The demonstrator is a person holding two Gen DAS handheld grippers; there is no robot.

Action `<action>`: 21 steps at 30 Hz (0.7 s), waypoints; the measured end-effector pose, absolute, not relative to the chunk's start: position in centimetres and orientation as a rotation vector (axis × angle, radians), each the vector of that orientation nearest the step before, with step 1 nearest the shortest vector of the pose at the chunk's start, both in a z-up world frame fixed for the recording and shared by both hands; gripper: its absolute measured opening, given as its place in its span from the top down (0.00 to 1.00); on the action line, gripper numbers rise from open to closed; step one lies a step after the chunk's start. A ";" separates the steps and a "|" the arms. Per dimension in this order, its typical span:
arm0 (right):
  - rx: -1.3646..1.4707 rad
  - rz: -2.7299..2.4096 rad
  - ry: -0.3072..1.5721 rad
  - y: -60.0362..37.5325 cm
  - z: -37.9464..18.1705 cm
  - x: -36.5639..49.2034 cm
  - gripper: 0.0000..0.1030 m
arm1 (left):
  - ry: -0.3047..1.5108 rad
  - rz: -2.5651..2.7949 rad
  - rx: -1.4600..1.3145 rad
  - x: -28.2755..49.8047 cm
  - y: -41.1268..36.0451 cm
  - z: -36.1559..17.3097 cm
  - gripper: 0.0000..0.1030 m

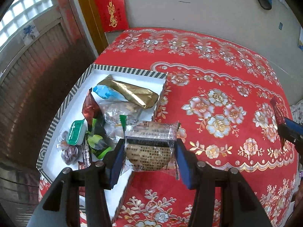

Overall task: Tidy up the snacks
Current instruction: 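Lift the cookie packet and red candy and carry them over the tray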

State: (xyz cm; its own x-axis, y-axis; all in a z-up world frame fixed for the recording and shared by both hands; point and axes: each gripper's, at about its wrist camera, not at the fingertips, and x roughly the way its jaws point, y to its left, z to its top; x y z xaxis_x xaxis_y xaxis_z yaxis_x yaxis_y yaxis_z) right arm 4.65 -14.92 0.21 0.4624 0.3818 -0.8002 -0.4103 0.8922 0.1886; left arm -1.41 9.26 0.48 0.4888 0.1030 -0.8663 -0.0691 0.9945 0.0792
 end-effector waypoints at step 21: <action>-0.121 0.531 0.964 -3.9 1.4 7.7 0.75 | 1.082 0.086 -0.024 0.0 17.1 -0.5 0.47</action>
State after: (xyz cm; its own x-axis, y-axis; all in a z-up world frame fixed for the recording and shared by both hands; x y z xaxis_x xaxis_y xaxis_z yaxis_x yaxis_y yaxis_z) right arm 7.67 -3.89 1.36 0.4541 0.3761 -0.8077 -0.4816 0.8663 0.1327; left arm 0.02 17.06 -0.48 0.4667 0.0578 -0.8825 -0.0818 0.9964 0.0220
